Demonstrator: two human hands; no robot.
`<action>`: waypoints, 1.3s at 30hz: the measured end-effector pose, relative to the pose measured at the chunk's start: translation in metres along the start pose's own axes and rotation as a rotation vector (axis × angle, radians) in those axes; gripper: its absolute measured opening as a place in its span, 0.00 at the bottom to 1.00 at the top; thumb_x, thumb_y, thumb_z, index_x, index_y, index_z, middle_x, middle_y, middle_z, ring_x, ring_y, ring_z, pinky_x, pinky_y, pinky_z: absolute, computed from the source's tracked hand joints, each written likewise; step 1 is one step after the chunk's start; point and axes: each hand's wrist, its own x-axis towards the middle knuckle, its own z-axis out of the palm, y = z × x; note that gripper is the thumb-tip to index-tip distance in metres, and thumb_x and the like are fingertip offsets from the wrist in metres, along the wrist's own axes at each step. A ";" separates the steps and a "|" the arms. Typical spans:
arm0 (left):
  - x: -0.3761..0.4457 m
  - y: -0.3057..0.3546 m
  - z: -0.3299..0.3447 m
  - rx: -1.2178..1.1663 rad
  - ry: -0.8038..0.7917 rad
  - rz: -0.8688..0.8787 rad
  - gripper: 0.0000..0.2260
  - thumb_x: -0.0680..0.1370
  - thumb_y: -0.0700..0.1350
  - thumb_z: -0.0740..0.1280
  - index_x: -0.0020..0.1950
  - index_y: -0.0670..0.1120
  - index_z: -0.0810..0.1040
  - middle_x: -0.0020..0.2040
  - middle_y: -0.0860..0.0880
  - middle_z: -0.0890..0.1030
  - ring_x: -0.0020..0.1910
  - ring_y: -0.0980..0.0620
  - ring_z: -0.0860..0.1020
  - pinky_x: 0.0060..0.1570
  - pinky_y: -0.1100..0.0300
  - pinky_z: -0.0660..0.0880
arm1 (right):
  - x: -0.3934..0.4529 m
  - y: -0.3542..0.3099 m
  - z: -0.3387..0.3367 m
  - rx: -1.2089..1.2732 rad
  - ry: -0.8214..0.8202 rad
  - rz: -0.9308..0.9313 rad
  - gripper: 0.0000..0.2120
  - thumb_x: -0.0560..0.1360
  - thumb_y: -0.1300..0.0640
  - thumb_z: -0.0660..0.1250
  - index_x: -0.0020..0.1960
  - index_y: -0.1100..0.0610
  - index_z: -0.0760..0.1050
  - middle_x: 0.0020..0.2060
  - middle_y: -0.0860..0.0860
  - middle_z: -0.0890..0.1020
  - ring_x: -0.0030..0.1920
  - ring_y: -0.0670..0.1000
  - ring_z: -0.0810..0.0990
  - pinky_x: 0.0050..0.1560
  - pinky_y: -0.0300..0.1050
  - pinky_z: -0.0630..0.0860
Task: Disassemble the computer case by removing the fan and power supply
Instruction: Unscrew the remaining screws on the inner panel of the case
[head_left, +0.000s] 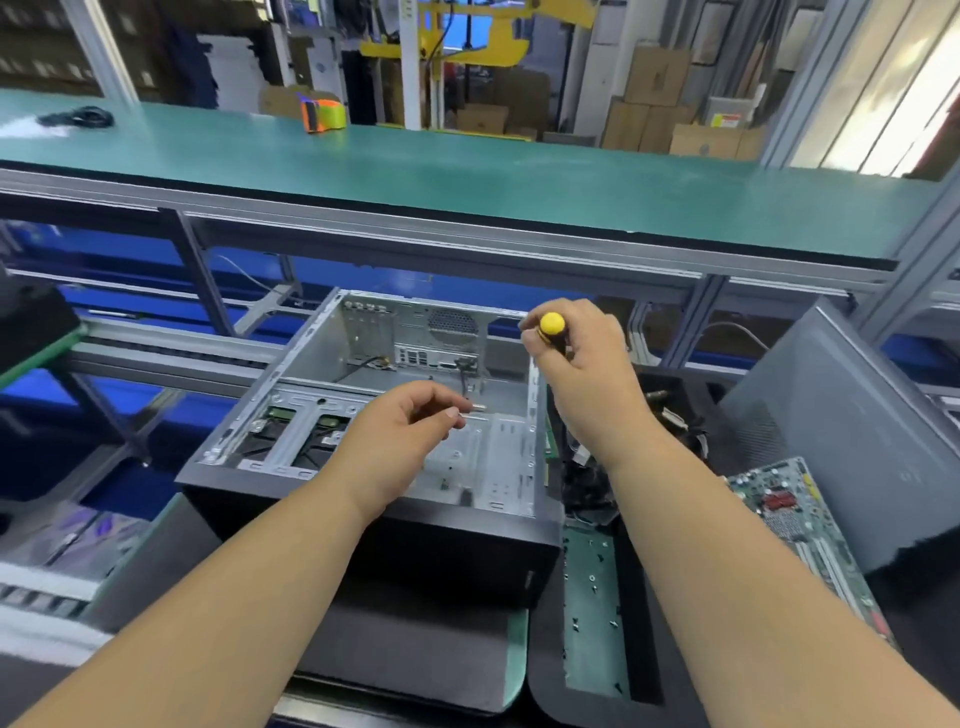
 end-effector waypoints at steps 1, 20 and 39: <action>0.001 -0.002 -0.010 -0.006 0.009 0.005 0.11 0.79 0.42 0.66 0.45 0.58 0.84 0.42 0.55 0.84 0.41 0.63 0.79 0.45 0.69 0.72 | 0.004 -0.009 0.008 0.034 -0.002 -0.019 0.03 0.80 0.53 0.64 0.52 0.48 0.76 0.49 0.45 0.76 0.53 0.46 0.72 0.52 0.42 0.69; 0.027 -0.090 -0.204 0.681 0.034 0.029 0.18 0.70 0.45 0.73 0.57 0.59 0.76 0.63 0.58 0.69 0.68 0.52 0.61 0.65 0.61 0.58 | 0.040 -0.116 0.194 0.287 -0.207 0.121 0.06 0.78 0.51 0.69 0.51 0.42 0.73 0.41 0.47 0.79 0.43 0.50 0.81 0.49 0.54 0.81; 0.028 -0.113 -0.203 0.424 0.012 -0.031 0.16 0.73 0.42 0.69 0.55 0.61 0.74 0.61 0.62 0.66 0.63 0.59 0.61 0.61 0.63 0.59 | 0.050 -0.123 0.228 0.037 -0.308 -0.004 0.09 0.80 0.50 0.65 0.56 0.42 0.66 0.41 0.46 0.78 0.44 0.50 0.82 0.47 0.55 0.80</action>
